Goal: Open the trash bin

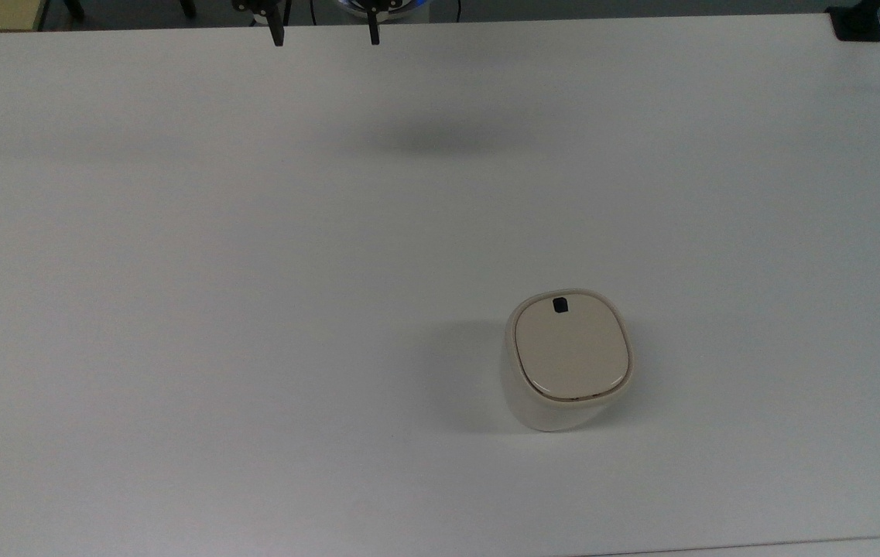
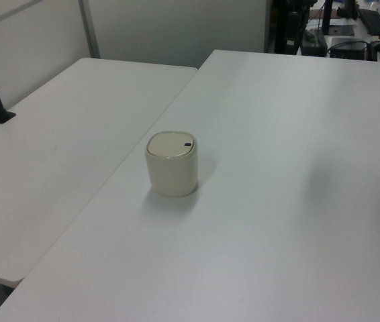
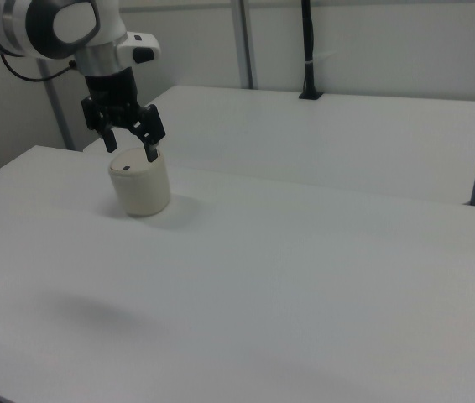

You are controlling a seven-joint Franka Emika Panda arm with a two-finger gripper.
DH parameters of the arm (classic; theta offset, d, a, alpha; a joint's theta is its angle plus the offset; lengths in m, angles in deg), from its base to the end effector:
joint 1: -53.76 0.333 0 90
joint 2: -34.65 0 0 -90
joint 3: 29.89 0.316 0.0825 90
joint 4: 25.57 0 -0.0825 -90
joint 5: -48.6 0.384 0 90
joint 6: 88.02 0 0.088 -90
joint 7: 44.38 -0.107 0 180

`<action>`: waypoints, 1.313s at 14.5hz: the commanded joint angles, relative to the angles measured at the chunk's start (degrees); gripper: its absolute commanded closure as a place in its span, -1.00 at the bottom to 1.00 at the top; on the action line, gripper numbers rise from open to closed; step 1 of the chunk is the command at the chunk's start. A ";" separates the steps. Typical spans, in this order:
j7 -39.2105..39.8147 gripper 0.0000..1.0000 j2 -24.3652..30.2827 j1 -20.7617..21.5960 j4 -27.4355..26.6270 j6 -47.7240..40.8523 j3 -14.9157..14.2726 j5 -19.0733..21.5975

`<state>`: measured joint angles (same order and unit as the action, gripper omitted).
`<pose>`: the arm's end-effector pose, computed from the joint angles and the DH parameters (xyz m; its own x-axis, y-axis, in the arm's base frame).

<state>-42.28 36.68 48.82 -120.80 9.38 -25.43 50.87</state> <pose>0.5549 -0.0002 0.6124 0.9970 0.0233 0.0743 0.0259 -0.9991 -0.0341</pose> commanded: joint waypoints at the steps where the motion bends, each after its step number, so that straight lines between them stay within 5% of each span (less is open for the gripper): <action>1: 0.80 -1.00 0.43 0.72 -0.31 0.25 0.02 -0.78; 15: 1.76 -1.00 0.43 0.63 -0.48 0.25 -0.07 -0.78; 19: 8.60 -1.00 0.25 0.63 -0.83 0.25 -0.07 -0.78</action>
<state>-39.57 36.66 48.86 -120.89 9.38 -25.20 50.87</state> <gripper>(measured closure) 0.000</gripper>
